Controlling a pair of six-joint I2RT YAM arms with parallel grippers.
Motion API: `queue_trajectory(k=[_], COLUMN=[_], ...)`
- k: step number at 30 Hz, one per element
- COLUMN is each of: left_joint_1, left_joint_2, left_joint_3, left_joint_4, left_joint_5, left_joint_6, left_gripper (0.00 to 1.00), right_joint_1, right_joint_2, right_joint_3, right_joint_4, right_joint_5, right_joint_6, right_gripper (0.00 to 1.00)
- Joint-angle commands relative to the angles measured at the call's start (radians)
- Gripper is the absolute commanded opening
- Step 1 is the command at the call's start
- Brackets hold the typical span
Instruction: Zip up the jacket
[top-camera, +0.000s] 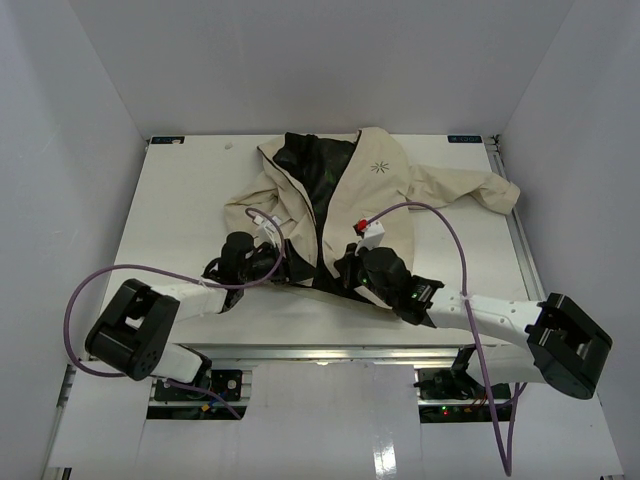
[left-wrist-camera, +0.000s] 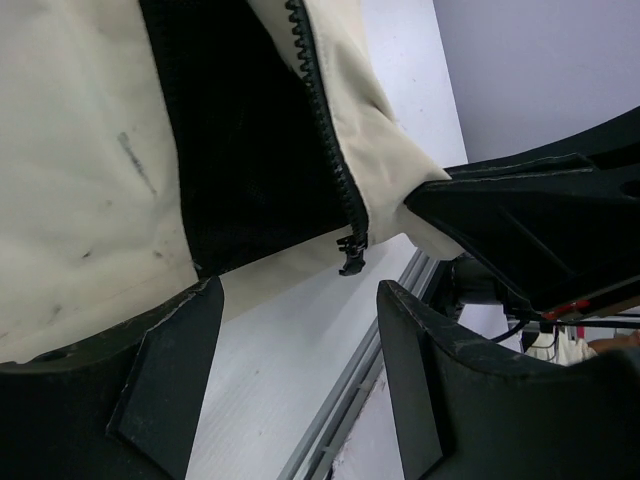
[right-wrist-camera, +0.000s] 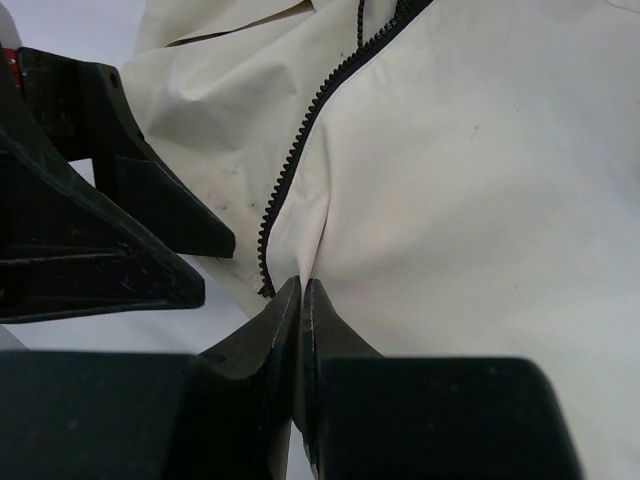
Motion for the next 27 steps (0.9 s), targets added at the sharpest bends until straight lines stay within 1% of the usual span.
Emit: queue_trajectory(k=[1, 7, 12, 16, 17, 19, 21, 22, 23, 25, 27], left_joint_1=[-0.026, -0.032, -0.042, -0.043, -0.043, -0.043, -0.043, -0.043, -0.043, -0.043, -0.043], left_joint_2=[0.024, 0.055, 0.102, 0.128, 0.133, 0.136, 0.133, 0.131, 0.124, 0.117, 0.116], left_joint_3=[0.055, 0.033, 0.065, 0.057, 0.055, 0.057, 0.057, 0.056, 0.057, 0.059, 0.065], left_joint_4=[0.066, 0.229, 0.219, 0.272, 0.292, 0.321, 0.348, 0.348, 0.346, 0.335, 0.318], left_joint_5=[-0.023, 0.023, 0.033, 0.049, 0.061, 0.085, 0.112, 0.116, 0.12, 0.126, 0.134], left_joint_6=[0.0, -0.054, -0.044, -0.052, -0.056, -0.062, -0.07, -0.074, -0.073, -0.071, -0.065], left_gripper=[0.73, 0.74, 0.73, 0.7, 0.66, 0.55, 0.41, 0.35, 0.27, 0.16, 0.07], right_joint_1=[0.002, 0.002, 0.003, 0.002, 0.003, 0.002, 0.002, 0.002, 0.002, 0.003, 0.002], right_joint_2=[-0.032, -0.016, -0.025, -0.031, -0.03, -0.031, -0.037, -0.046, -0.051, -0.076, -0.099], right_joint_3=[-0.007, -0.022, -0.045, -0.056, -0.057, -0.062, -0.073, -0.082, -0.096, -0.118, -0.129], right_joint_4=[0.085, 0.124, 0.153, 0.16, 0.16, 0.16, 0.16, 0.16, 0.158, 0.145, 0.12], right_joint_5=[-0.037, -0.075, -0.089, -0.099, -0.104, -0.116, -0.114, -0.107, -0.095, -0.068, -0.051], right_joint_6=[0.025, 0.031, 0.034, 0.032, 0.03, 0.023, 0.017, 0.013, 0.006, -0.009, -0.032], right_gripper=[0.08, 0.08, 0.08, 0.08, 0.09, 0.14, 0.3, 0.36, 0.44, 0.51, 0.54])
